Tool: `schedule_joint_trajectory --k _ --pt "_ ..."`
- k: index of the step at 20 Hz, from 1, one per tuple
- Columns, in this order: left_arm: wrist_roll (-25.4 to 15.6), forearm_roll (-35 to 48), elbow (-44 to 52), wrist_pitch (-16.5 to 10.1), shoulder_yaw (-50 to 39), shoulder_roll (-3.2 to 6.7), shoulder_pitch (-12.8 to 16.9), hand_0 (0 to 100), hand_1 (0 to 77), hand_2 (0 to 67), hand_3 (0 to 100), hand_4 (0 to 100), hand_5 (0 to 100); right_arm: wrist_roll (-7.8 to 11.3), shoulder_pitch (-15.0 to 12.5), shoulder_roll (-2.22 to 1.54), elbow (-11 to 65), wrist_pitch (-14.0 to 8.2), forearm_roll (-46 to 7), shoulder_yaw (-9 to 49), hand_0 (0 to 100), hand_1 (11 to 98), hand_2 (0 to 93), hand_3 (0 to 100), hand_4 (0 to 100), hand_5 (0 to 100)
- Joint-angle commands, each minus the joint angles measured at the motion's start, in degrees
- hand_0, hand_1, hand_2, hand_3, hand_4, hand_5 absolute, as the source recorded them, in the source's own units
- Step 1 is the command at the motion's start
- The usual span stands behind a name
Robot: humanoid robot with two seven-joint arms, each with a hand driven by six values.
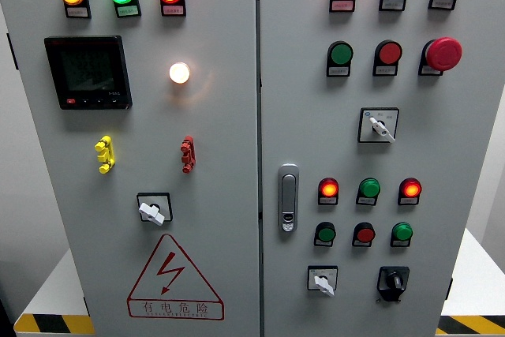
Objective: Trip black knob to open circuit
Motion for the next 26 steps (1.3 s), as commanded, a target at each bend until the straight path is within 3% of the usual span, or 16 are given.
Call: schedule_joint_trajectory --k 1,9,11,13,16,18,19,21,24,26 --pt "0.0 0.0 0.0 0.0 0.0 0.00 0.0 0 0.0 19.4 26 10 9 -0.07 0.7 -0.05 0.0 0.5 0.3 0.3 67 50.1 0.0 1 0 7" --pt "0.0 0.0 0.0 0.0 0.0 0.00 0.0 0 0.0 19.4 26 10 9 0.19 0.5 0.13 -0.6 0.9 2.4 -0.7 66 50.1 0.0 1 0 7" --pt "0.0 0.0 0.0 0.0 0.0 0.00 0.0 0 0.0 19.4 26 10 9 -0.16 0.5 0.13 0.0 1.0 -0.2 4.7 66 50.1 0.0 1 0 7" --pt "0.0 0.0 0.0 0.0 0.0 0.00 0.0 0 0.0 19.4 26 10 9 -0.60 0.5 0.13 0.0 2.3 -9.2 13.0 66 50.1 0.0 1 0 6" --pt "0.0 0.0 0.0 0.0 0.0 0.00 0.0 0 0.0 19.5 26 10 9 -1.30 0.5 0.13 0.2 3.2 -18.5 21.7 66 50.1 0.0 1 0 6" --pt "0.0 0.0 0.0 0.0 0.0 0.00 0.0 0 0.0 19.5 26 10 9 -2.70 0.6 0.04 0.6 6.0 -28.5 34.1 66 50.1 0.0 1 0 6" --pt "0.0 0.0 0.0 0.0 0.0 0.00 0.0 0 0.0 19.5 26 10 9 -2.97 1.0 0.13 0.6 8.1 -36.9 42.8 66 50.1 0.0 1 0 6" --pt "0.0 0.0 0.0 0.0 0.0 0.00 0.0 0 0.0 19.5 26 10 9 -2.45 1.6 0.13 0.5 10.3 -48.1 52.7 66 49.9 0.0 1 0 6" --pt "0.0 0.0 0.0 0.0 0.0 0.00 0.0 0 0.0 19.5 26 10 9 -2.09 2.3 0.13 1.2 11.2 -48.9 55.3 65 49.5 0.0 0 0 4" --pt "0.0 0.0 0.0 0.0 0.0 0.00 0.0 0 0.0 19.4 26 10 9 0.97 2.4 0.13 3.5 11.5 -48.5 55.3 65 49.5 0.0 0 0 5"
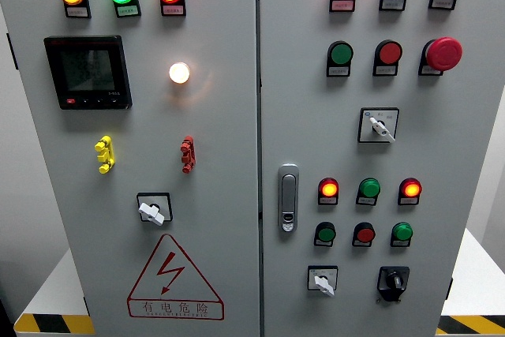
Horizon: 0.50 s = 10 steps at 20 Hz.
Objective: Trip black knob to open circuit
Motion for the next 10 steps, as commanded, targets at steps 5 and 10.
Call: schedule_joint_trajectory --k 5,10 --pt "0.0 0.0 0.0 0.0 0.0 0.00 0.0 0 0.0 19.4 26 10 9 7.31 -1.2 0.44 12.7 0.5 4.8 -1.0 66 49.3 0.0 4 0 11" --pt "0.0 0.0 0.0 0.0 0.0 0.00 0.0 0 0.0 19.4 26 10 9 7.14 -8.0 0.09 35.7 -0.3 17.4 -4.7 67 49.3 0.0 10 1 18"
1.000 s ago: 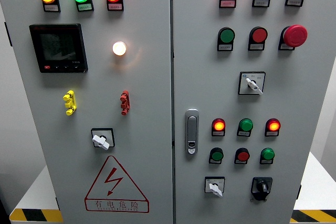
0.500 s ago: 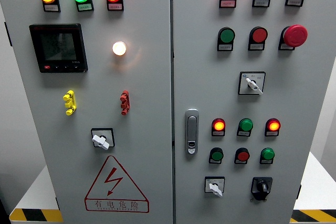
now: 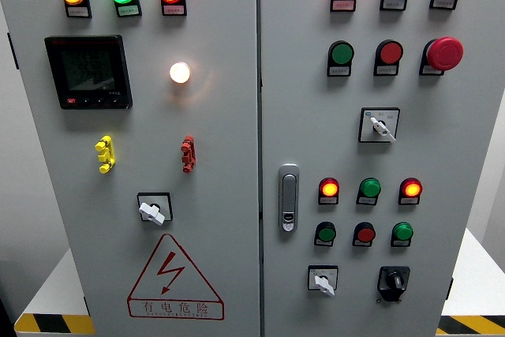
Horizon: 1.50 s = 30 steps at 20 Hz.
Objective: Trip black knob to open circuit
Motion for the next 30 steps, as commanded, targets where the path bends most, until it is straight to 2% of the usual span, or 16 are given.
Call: schedule_joint_trajectory --k 1,6,9,10,11,13,15,16,17,19,20,22,23,25,29,30 --pt "0.0 0.0 0.0 0.0 0.0 0.00 0.0 0 0.0 19.4 26 10 9 0.21 -2.3 -0.06 9.1 -0.3 1.6 -0.5 67 49.3 0.0 10 1 18" --pt "0.0 0.0 0.0 0.0 0.0 0.00 0.0 0 0.0 19.4 26 10 9 0.83 -7.0 -0.32 25.6 -0.6 1.9 -0.6 66 49.7 0.0 11 4 22" --pt "0.0 0.0 0.0 0.0 0.0 0.00 0.0 0 0.0 19.4 26 10 9 0.74 -9.3 -0.32 36.5 -0.6 1.9 -1.5 65 50.0 0.0 14 8 24" --pt "0.0 0.0 0.0 0.0 0.0 0.00 0.0 0 0.0 19.4 26 10 9 0.74 -9.6 -0.41 40.4 -1.0 1.9 -1.8 65 50.2 0.0 14 9 25" --pt "0.0 0.0 0.0 0.0 0.0 0.00 0.0 0 0.0 19.5 26 10 9 0.56 -9.7 -0.32 43.2 -1.7 2.1 -2.0 65 50.4 0.0 15 11 26" --pt "0.0 0.0 0.0 0.0 0.0 0.00 0.0 0 0.0 19.4 26 10 9 0.39 -10.2 -0.41 48.5 -3.8 2.3 -3.4 65 50.7 0.0 19 16 30" --pt "0.0 0.0 0.0 0.0 0.0 0.00 0.0 0 0.0 19.4 26 10 9 0.39 -10.9 -0.41 52.5 -6.5 2.4 -4.9 65 51.9 0.0 26 28 37" --pt "0.0 0.0 0.0 0.0 0.0 0.00 0.0 0 0.0 19.4 26 10 9 0.47 -11.0 -0.32 54.1 -7.1 2.4 -5.6 65 52.1 0.0 35 41 45" --pt "0.0 0.0 0.0 0.0 0.0 0.00 0.0 0 0.0 19.4 26 10 9 0.56 -11.1 -0.32 55.4 -7.3 2.4 -6.0 65 52.7 0.0 43 48 52" --pt "0.0 0.0 0.0 0.0 0.0 0.00 0.0 0 0.0 19.4 26 10 9 0.65 -11.1 -0.24 57.9 -7.9 2.3 -6.1 65 53.5 0.0 50 54 57" --pt "0.0 0.0 0.0 0.0 0.0 0.00 0.0 0 0.0 19.4 26 10 9 0.65 -11.1 -0.24 59.6 -8.9 2.3 -6.1 66 53.6 0.0 55 57 60" --pt "0.0 0.0 0.0 0.0 0.0 0.00 0.0 0 0.0 19.4 26 10 9 0.56 -10.7 -0.06 61.8 -11.0 2.3 -6.1 66 54.1 0.0 59 58 63" --pt "0.0 0.0 0.0 0.0 0.0 0.00 0.0 0 0.0 19.4 26 10 9 0.65 -10.3 0.11 62.5 -11.2 1.9 -6.1 66 54.7 0.0 62 61 66" --pt "0.0 0.0 0.0 0.0 0.0 0.00 0.0 0 0.0 19.4 26 10 9 0.56 -10.2 0.20 64.2 -11.3 1.6 -6.2 67 55.2 0.0 64 62 69" --pt "0.0 0.0 0.0 0.0 0.0 0.00 0.0 0 0.0 19.5 26 10 9 0.30 -10.2 0.29 67.5 -11.3 1.1 -6.5 69 55.4 0.0 67 66 74" --pt "0.0 0.0 0.0 0.0 0.0 0.00 0.0 0 0.0 19.5 26 10 9 -0.05 -10.3 0.20 68.5 -11.3 0.9 -6.5 69 55.5 0.0 68 66 75"
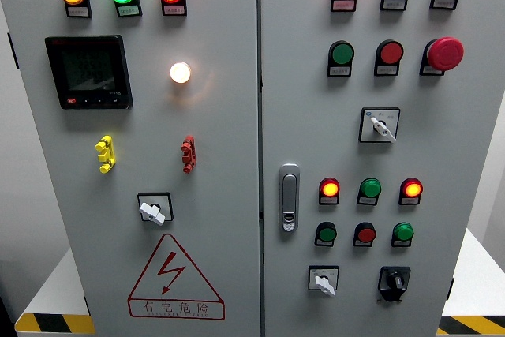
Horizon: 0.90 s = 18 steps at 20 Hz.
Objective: Trip black knob to open circuit
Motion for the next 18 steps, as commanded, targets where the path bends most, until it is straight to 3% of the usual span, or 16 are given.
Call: schedule_joint_trajectory --k 1,4,8,10,15,17,18 --pt "0.0 0.0 0.0 0.0 0.0 0.00 0.0 0 0.0 19.4 26 10 9 -0.63 -0.1 -0.14 1.9 0.0 -0.8 -0.2 70 55.6 0.0 69 66 76" --pt "0.0 0.0 0.0 0.0 0.0 0.00 0.0 0 0.0 19.4 26 10 9 -1.95 0.0 -0.15 4.6 0.2 -2.6 -0.3 71 55.6 0.0 71 68 82" --pt "0.0 0.0 0.0 0.0 0.0 0.00 0.0 0 0.0 19.4 26 10 9 -4.58 3.8 -0.06 4.2 0.1 -2.9 -1.4 72 56.9 0.0 74 74 100" --pt "0.0 0.0 0.0 0.0 0.0 0.00 0.0 0 0.0 19.4 26 10 9 -5.81 6.2 0.03 3.5 0.0 -3.2 -1.9 73 58.0 0.0 74 83 99" --pt "0.0 0.0 0.0 0.0 0.0 0.00 0.0 0 0.0 19.4 26 10 9 -6.96 10.5 0.03 0.9 0.0 -3.7 -2.1 76 58.4 0.0 73 91 99" --pt "0.0 0.0 0.0 0.0 0.0 0.00 0.0 0 0.0 19.4 26 10 9 -8.27 12.5 0.47 0.3 -0.1 -3.7 -2.3 77 58.5 0.0 76 94 99" --pt "0.0 0.0 0.0 0.0 0.0 0.00 0.0 0 0.0 19.4 26 10 9 -8.72 13.1 0.47 0.1 -0.2 -3.7 -2.4 78 58.5 0.0 77 95 99"
